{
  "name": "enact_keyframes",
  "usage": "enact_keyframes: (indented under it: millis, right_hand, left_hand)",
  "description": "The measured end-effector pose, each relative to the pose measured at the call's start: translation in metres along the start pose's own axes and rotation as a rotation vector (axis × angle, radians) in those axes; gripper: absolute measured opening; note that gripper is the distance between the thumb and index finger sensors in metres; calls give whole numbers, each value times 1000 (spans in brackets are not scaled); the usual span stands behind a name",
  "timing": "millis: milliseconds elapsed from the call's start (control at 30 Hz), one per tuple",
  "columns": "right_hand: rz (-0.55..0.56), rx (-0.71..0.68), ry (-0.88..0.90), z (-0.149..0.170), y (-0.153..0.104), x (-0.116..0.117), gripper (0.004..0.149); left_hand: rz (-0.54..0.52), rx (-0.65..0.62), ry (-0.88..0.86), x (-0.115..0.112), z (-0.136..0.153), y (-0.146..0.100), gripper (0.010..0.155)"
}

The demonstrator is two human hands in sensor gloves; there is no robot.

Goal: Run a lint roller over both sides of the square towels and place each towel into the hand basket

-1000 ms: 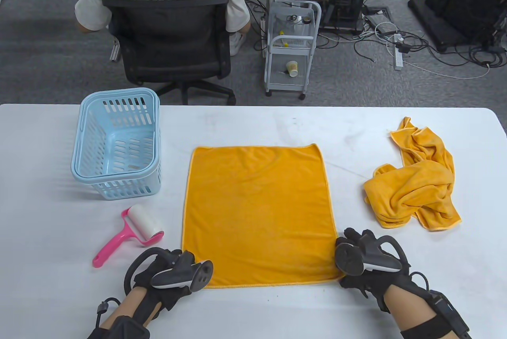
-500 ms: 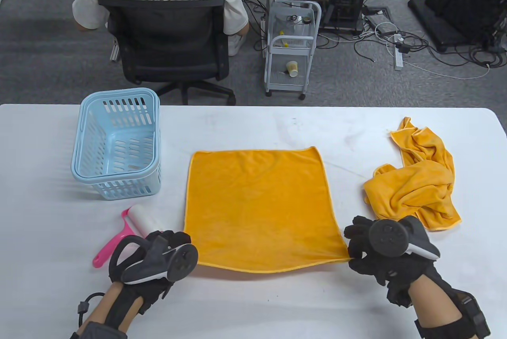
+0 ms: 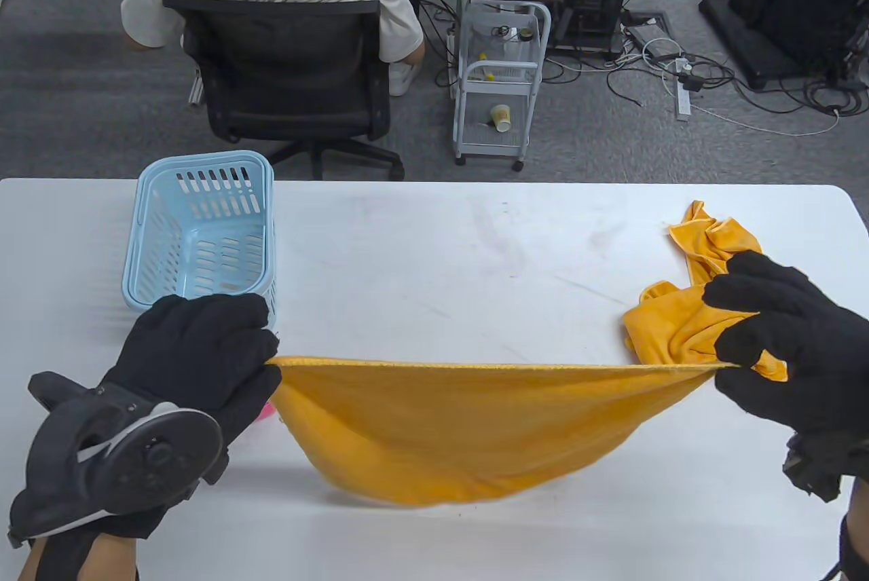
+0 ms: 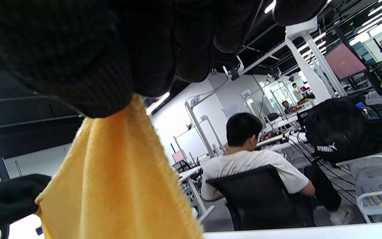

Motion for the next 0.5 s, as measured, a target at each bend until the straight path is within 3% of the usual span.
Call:
enact_keyframes:
  millis: [67, 167, 233, 367, 400, 500]
  right_hand:
    - [-11, 34, 11, 6, 10, -4, 42]
    - [-66, 132, 18, 35, 33, 16, 42]
    - [-127, 222, 5, 66, 47, 44, 42]
    - [-227, 388, 13, 130, 68, 113, 40]
    - [-265, 446, 10, 152, 73, 139, 40]
    - [-291, 545, 14, 187, 80, 186, 40]
  left_hand:
    - [28, 18, -13, -4, 3, 14, 39]
    - [109, 48, -8, -38, 6, 38, 39]
    - [180, 77, 21, -72, 8, 52, 39]
    - [353, 168, 88, -166, 17, 78, 38]
    - [391, 198, 100, -192, 21, 83, 38]
    - [470, 266, 106, -254, 28, 90, 37]
Point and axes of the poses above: the tracker on the back of each hand, its own z axis roughly to the little-finger side, its own y axis roughly from the wrist to the fingertips, x = y × z, the point moved 4 cm from there along y, roughly from the wrist to the fingertips, and after that the axes turned 9 degrees about x, right-handed, at the moved point
